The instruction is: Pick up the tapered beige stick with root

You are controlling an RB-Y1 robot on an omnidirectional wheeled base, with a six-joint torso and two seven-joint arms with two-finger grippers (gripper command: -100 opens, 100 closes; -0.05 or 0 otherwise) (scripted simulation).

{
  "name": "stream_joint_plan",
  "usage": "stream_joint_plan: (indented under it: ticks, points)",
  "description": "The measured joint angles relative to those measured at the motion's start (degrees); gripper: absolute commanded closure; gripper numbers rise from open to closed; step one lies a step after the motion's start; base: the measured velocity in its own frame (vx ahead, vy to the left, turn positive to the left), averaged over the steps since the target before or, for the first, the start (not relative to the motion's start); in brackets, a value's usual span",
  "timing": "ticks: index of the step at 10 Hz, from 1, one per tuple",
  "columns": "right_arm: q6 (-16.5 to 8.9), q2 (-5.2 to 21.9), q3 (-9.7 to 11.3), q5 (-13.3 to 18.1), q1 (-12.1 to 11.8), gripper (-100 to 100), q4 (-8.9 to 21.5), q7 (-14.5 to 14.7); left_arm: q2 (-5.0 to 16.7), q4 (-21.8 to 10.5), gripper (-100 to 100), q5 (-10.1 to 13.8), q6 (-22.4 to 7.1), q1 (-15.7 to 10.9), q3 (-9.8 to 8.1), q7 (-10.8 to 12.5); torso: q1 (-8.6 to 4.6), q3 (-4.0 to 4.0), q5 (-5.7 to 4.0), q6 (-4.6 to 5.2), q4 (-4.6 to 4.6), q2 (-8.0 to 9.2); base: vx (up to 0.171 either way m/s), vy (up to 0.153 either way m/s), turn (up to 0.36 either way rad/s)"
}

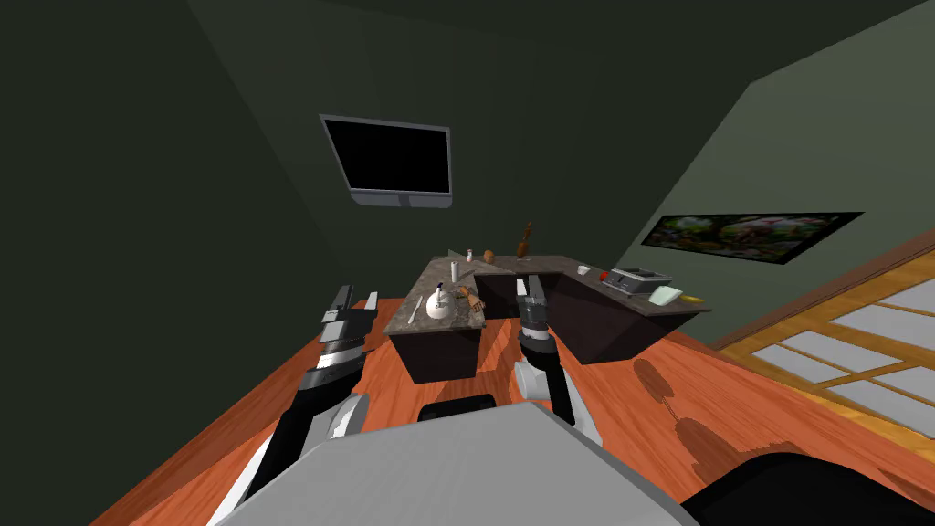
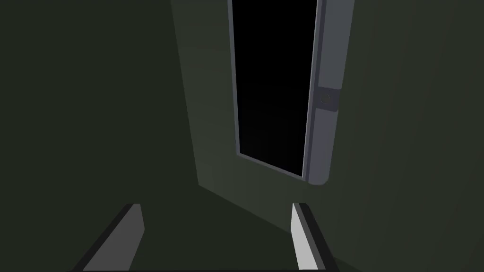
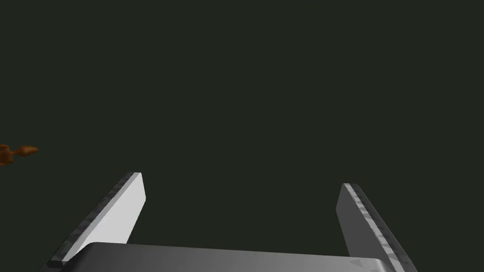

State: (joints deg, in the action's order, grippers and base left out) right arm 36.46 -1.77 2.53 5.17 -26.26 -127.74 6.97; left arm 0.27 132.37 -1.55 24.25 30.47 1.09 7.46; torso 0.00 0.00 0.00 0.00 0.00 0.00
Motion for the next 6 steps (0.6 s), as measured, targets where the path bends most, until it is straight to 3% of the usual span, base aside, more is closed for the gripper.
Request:
stream_joint_plan:
  ticks: [5, 6]
  points:
    - [-0.5, 7.4, -1.2, 1.5, 0.2, -100, 2.9, -1.6, 0.0, 0.0, 0, 0.0, 0.0, 0.0, -0.01, 0.0, -0.31, 0.04, -0.07, 0.01, 0.02, 0.06, -0.023, -0.068, 0.184]
    - [-0.9, 9.1, -1.8, 1.8, 0.6, -100, 3.7, -2.1, 0.0, 0.0, 0, 0.0, 0.0, 0.0, 0.00, 0.0, -0.30, 0.04, -0.07, -0.02, 0.01, 0.06, -0.027, -0.092, 0.341]
